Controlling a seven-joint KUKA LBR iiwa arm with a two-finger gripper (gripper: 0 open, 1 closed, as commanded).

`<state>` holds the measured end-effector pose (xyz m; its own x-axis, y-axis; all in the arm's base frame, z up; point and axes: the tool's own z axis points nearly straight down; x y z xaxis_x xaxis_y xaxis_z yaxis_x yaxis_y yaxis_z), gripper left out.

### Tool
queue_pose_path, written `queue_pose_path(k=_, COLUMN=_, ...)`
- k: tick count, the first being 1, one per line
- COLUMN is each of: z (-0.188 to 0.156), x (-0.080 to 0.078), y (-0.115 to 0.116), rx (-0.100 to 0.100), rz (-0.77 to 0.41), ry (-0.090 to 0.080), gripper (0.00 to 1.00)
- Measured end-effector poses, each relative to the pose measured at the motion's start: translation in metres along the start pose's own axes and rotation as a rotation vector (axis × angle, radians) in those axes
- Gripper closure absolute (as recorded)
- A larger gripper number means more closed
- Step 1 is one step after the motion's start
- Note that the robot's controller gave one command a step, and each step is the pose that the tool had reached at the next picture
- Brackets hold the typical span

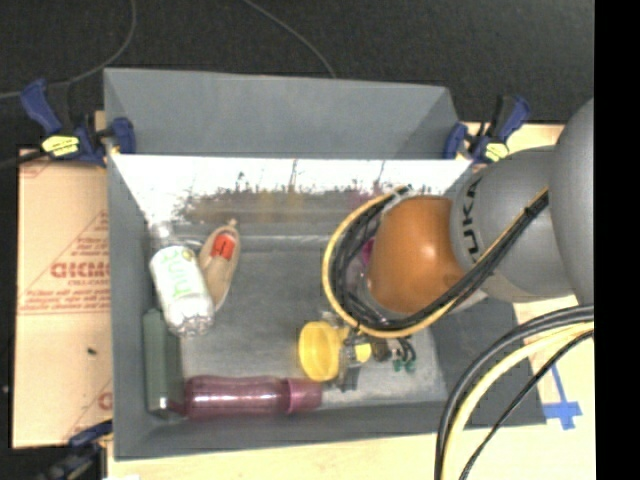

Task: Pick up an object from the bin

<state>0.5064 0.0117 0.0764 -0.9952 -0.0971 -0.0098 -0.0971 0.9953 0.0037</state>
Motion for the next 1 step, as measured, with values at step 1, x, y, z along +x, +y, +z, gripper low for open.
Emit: queue_pose_path(k=1, z=0.0000, x=0.0000, y=0.0000, rx=0.000, rz=0.001, ry=0.000, gripper=1.00)
